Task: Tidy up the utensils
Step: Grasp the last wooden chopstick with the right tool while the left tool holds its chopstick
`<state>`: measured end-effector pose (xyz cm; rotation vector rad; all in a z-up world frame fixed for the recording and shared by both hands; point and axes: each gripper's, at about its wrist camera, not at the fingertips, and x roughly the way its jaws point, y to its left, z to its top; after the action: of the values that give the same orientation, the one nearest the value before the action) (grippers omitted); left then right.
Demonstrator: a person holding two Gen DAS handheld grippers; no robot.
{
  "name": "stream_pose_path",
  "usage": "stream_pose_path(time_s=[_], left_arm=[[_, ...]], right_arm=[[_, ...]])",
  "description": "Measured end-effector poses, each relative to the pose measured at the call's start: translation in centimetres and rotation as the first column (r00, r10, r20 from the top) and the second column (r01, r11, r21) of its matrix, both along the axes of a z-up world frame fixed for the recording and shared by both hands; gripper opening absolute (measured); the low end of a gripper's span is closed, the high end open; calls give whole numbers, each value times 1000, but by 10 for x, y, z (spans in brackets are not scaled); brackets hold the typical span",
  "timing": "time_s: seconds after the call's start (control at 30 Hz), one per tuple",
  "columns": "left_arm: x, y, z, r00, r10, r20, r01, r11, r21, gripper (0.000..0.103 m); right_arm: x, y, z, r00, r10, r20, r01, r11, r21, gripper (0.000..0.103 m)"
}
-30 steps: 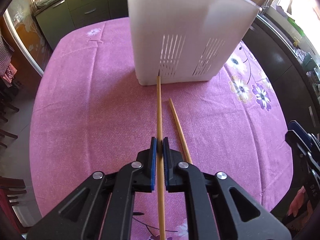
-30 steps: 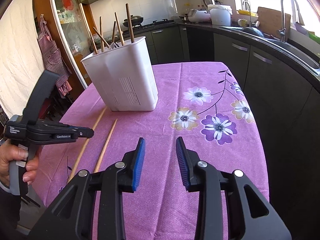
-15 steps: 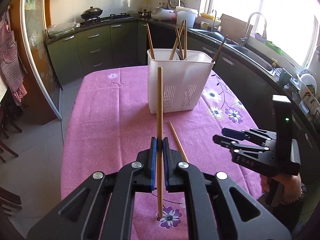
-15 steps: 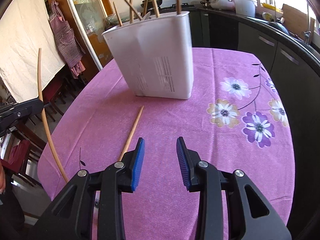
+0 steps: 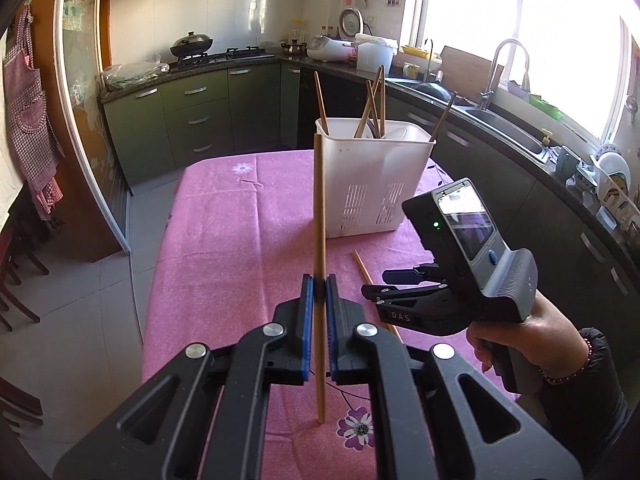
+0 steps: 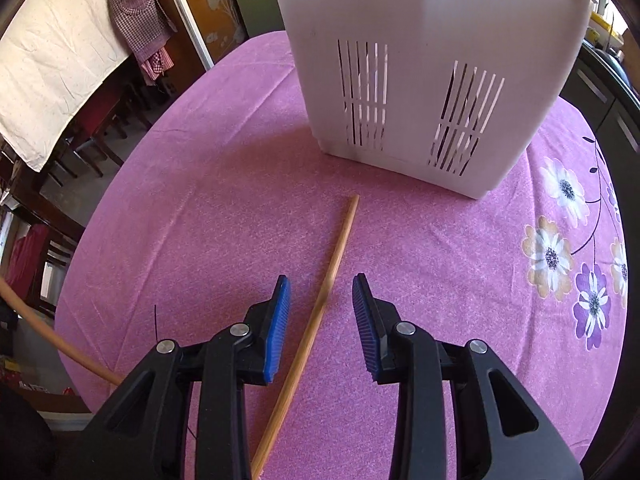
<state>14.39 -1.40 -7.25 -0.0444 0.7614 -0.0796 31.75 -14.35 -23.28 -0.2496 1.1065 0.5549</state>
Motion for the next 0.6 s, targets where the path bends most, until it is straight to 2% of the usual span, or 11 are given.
stream_pose_path(time_s=[0.17,0.27,0.47,0.6], left_arm=[[-2,2,-1,1000,-8,7,8,1000,-7,6],[-5,3,-1,1000,-13,12,13,1000,-8,6],[-6,7,-1,1000,-3,14,3,1000,-13,6],[-7,6,0,1000,-1,13,1,1000,-10,6]], right_arm=[[2,8,-6,1000,-3,7,3,999,-34,27],[6,10,-7,1000,-16,19,17,999,-35,11],[5,-1,-1,998,-37,59,37,999,6,7],[-3,-21,35,990,-60,130,49,995,85,7]])
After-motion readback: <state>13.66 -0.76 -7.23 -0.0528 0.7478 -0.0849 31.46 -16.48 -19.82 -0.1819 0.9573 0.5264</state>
